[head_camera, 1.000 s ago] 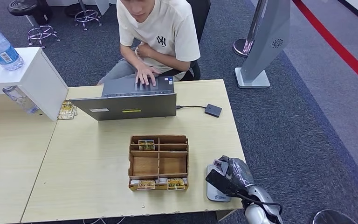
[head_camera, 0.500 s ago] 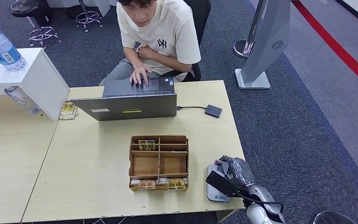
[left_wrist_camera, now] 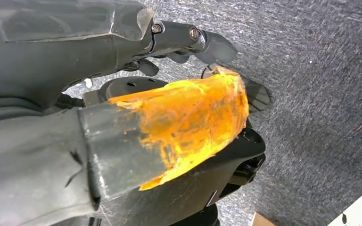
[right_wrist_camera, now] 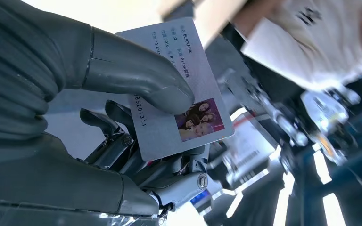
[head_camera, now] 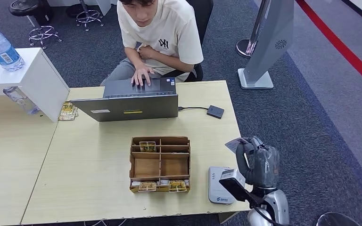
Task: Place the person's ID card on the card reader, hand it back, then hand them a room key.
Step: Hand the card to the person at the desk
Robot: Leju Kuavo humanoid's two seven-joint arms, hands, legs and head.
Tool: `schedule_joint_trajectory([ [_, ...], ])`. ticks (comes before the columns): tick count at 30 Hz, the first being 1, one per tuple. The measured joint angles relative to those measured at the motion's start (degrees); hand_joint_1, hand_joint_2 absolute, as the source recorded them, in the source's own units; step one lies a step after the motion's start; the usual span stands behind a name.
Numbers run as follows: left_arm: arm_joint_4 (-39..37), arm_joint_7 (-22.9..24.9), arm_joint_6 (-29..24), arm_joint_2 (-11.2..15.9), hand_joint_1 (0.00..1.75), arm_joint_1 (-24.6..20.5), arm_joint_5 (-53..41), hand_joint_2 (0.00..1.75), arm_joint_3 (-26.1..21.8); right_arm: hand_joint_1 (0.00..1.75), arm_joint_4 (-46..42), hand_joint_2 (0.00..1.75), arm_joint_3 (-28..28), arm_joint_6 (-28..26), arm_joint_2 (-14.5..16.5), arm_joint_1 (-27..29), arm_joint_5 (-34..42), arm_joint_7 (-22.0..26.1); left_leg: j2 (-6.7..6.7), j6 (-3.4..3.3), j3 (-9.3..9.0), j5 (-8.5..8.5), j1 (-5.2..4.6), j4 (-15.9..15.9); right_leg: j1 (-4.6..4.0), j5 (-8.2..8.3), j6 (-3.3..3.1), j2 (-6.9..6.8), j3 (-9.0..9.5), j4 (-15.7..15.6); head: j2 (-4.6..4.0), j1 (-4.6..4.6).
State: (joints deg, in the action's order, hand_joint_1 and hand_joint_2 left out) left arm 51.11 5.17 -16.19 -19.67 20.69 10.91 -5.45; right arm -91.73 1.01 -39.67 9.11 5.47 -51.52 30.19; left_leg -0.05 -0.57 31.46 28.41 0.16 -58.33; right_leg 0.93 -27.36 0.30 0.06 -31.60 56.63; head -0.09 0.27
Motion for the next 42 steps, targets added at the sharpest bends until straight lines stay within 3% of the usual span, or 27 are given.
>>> schedule_joint_trajectory([
  [4,-0.43,-0.38,0.48,0.05,0.0,-0.45,-0.11,0.0,-0.01,1.75,-3.48,1.75,-3.02,0.0,4.0,0.56,-0.56,2.37,0.0,0.0,0.01,0.0,0.0,0.0,0.0,-0.01,-0.01,0.0,0.0,-0.01,0.0,0.0],
  [10,-3.3,-2.36,2.23,0.39,0.0,-2.4,-1.84,0.0,-0.08,1.75,-6.37,1.75,-5.79,-0.06,7.31,0.64,-3.53,7.94,-0.04,-0.01,0.04,0.0,-0.02,0.0,0.02,0.0,0.01,-0.05,0.04,-0.01,0.0,0.0],
  [15,-6.85,-5.57,4.72,0.66,0.0,-4.39,-3.74,0.0,-0.38,1.75,-7.79,1.75,-5.81,-0.07,7.49,-1.96,-14.81,9.38,-0.01,-0.04,0.03,-0.02,-0.18,0.02,0.24,0.01,0.01,-0.03,-0.01,0.09,0.0,-0.04],
  [19,-11.18,-8.95,5.96,1.27,0.0,-7.11,-4.29,0.0,-0.7,1.75,-7.0,1.75,-4.32,-0.06,7.39,-5.84,-24.35,7.64,-0.12,-0.2,0.1,-0.15,-0.48,0.11,0.52,-0.03,0.11,-0.14,-0.09,0.26,0.0,-0.07],
  [21,-15.85,-10.68,6.56,2.0,0.0,-9.88,-5.1,0.0,-0.81,1.75,-5.26,1.75,-2.28,-0.06,7.06,-10.07,-31.18,2.19,-0.06,-0.2,0.15,-0.22,-0.46,0.13,0.55,0.04,0.11,-0.06,-0.19,0.32,0.0,-0.05],
  [24,-22.14,-12.56,7.51,2.71,0.0,-13.33,-6.01,0.0,-0.81,1.75,-0.98,1.75,5.08,-0.06,4.32,-19.0,-37.15,-15.39,0.11,-0.18,0.21,-0.35,-0.44,0.1,0.54,0.21,0.16,0.11,-0.32,0.33,0.0,-0.05],
  [28,-28.27,-13.73,8.44,3.4,0.0,-16.5,-6.57,0.0,-0.7,1.75,7.24,1.75,21.52,-0.03,-2.43,-31.64,-37.54,-40.31,0.1,-0.2,0.35,-0.53,-0.44,0.06,0.54,0.38,0.16,0.13,-0.51,0.33,0.0,-0.04],
  [30,-30.13,-14.03,8.78,3.59,0.0,-17.53,-6.84,0.0,-0.57,1.75,10.61,1.75,29.47,-0.03,-4.79,-36.06,-37.55,-47.72,0.05,-0.18,0.37,-0.54,-0.44,0.04,0.51,0.39,0.14,0.08,-0.56,0.32,0.0,-0.05],
  [34,-32.86,-14.11,8.96,3.77,0.0,-19.07,-6.92,0.0,-0.21,1.75,15.14,1.75,39.42,-0.06,-7.98,-41.26,-37.53,-50.2,-0.08,-0.15,0.48,-0.54,-0.44,0.03,0.44,0.38,0.13,-0.02,-0.62,0.32,0.0,-0.04],
  [42,-35.1,-14.11,8.96,3.83,0.0,-20.18,-6.92,0.0,-0.15,1.75,19.12,1.75,46.17,-0.08,-10.74,-45.22,-37.53,-50.45,-0.07,-0.14,0.54,-0.53,-0.43,0.03,0.43,0.37,0.12,-0.01,-0.69,0.31,0.0,-0.04],
])
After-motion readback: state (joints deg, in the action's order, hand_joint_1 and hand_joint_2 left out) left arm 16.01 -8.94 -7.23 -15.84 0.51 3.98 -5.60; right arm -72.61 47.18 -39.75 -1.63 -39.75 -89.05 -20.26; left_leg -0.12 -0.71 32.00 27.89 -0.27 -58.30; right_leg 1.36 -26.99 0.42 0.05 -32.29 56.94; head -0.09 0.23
